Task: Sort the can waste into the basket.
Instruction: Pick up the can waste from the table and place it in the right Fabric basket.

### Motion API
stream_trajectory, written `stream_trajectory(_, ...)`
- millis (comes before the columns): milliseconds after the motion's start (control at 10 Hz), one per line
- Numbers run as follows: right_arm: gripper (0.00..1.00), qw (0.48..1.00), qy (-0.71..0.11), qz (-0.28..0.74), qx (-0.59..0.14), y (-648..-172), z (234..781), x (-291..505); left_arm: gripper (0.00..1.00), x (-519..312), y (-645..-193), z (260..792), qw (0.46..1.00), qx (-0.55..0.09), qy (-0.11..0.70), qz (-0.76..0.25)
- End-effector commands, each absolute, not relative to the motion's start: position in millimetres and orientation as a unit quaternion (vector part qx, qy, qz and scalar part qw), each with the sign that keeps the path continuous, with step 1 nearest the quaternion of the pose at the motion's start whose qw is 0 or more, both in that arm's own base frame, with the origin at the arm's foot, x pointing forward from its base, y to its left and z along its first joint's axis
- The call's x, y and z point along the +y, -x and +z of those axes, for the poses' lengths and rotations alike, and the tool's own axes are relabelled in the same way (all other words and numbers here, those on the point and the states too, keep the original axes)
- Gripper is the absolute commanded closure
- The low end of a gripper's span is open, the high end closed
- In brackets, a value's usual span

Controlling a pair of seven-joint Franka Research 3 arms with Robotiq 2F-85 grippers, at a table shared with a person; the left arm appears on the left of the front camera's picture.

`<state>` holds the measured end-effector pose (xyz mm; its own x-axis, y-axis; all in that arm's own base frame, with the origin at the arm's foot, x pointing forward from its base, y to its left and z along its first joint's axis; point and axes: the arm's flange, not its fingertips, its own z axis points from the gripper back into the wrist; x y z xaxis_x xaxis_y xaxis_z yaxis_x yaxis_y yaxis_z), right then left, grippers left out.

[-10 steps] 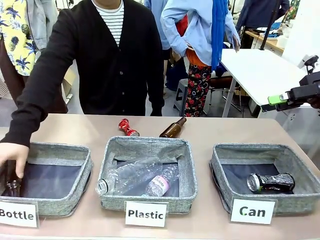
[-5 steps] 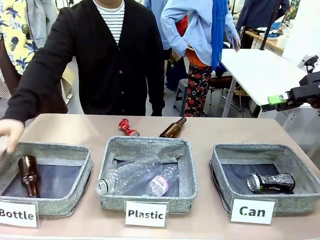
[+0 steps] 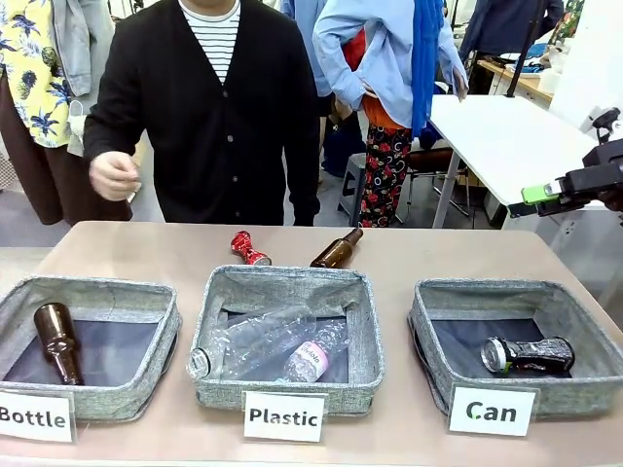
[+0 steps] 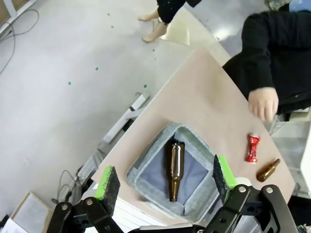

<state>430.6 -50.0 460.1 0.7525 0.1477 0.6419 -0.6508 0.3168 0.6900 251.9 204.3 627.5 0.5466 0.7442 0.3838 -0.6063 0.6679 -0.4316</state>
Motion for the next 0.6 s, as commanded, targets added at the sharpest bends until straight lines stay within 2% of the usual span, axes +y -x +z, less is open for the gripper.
stream_trajectory(0,0.0,0.772,-0.523,0.267,-0.242,-430,461,-51,0.0,196,-260,621,0.879,-0.272,0.103,0.378)
stream_trajectory(200,0.0,0.772,-0.523,0.267,-0.242,-430,461,-51,0.0,183,-268,619,0.889,-0.272,0.115,0.351)
stream_trajectory(500,0.0,0.772,-0.523,0.267,-0.242,-430,461,-51,0.0,70,-321,586,0.907,-0.282,0.148,0.277)
